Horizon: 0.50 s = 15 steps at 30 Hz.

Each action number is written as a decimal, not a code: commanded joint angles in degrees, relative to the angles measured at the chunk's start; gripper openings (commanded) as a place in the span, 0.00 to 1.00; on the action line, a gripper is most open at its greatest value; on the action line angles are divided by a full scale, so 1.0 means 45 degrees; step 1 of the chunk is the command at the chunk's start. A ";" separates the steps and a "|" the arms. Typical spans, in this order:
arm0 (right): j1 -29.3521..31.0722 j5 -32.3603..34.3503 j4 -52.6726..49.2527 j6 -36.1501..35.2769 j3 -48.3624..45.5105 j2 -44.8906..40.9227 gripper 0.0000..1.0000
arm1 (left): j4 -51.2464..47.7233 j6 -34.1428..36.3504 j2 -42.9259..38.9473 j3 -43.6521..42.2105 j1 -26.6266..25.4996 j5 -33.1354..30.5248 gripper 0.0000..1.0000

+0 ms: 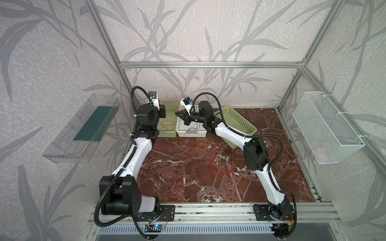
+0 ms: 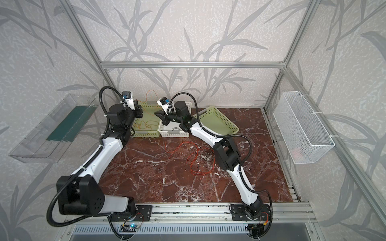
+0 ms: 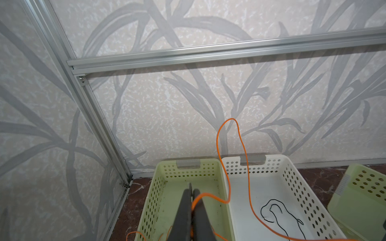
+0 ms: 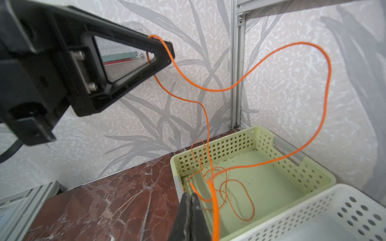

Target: Untangle the cables

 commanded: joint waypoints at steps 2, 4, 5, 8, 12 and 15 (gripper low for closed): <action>0.0331 0.0273 -0.0357 0.0176 0.3673 0.2243 0.00 | 0.1448 -0.0564 0.1244 0.0308 0.0563 -0.0347 0.00; 0.0498 0.0738 -0.0992 0.0407 0.6261 0.4096 0.00 | 0.1904 -0.0780 0.1900 0.0130 0.0860 -0.0580 0.00; 0.0602 0.0909 -0.1244 0.0571 0.7372 0.4949 0.00 | 0.2047 -0.0913 0.2138 0.0045 0.0955 -0.0721 0.07; 0.0908 0.1386 -0.1708 0.0759 1.0148 0.7068 0.00 | 0.2158 -0.1576 0.2486 -0.0341 0.1222 -0.0563 0.79; 0.1205 0.2177 -0.1366 -0.0047 0.7797 0.6268 0.01 | 0.2043 -0.2082 0.2166 -0.0856 0.1267 -0.0575 0.99; 0.1199 0.2499 -0.1946 -0.0527 0.7324 0.5985 0.01 | 0.1633 -0.2564 0.1622 -0.1196 0.1270 -0.0320 0.99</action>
